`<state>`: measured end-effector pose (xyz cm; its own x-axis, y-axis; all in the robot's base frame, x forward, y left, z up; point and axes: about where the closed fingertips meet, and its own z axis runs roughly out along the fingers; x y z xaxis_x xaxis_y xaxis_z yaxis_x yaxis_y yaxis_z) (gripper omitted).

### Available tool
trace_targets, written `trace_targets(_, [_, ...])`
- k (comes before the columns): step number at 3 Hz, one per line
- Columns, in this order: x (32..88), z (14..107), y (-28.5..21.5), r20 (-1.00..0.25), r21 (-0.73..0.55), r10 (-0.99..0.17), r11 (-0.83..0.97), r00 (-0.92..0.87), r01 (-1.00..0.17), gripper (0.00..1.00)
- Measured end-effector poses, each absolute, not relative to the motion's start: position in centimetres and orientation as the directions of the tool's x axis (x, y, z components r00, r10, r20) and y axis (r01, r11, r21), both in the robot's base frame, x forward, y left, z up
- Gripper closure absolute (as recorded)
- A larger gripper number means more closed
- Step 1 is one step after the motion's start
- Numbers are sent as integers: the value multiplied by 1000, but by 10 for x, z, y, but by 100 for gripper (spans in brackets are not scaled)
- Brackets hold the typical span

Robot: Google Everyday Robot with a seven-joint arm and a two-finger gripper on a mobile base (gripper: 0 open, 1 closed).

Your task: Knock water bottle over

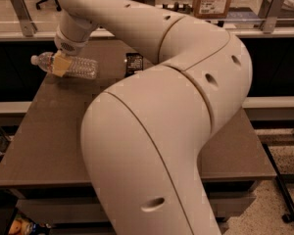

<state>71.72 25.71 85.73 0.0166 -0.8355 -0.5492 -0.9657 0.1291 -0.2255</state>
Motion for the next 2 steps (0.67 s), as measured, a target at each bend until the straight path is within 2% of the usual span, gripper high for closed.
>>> trace_targets(2, [713, 830, 251, -495, -190, -869, 119, -9, -975, 100])
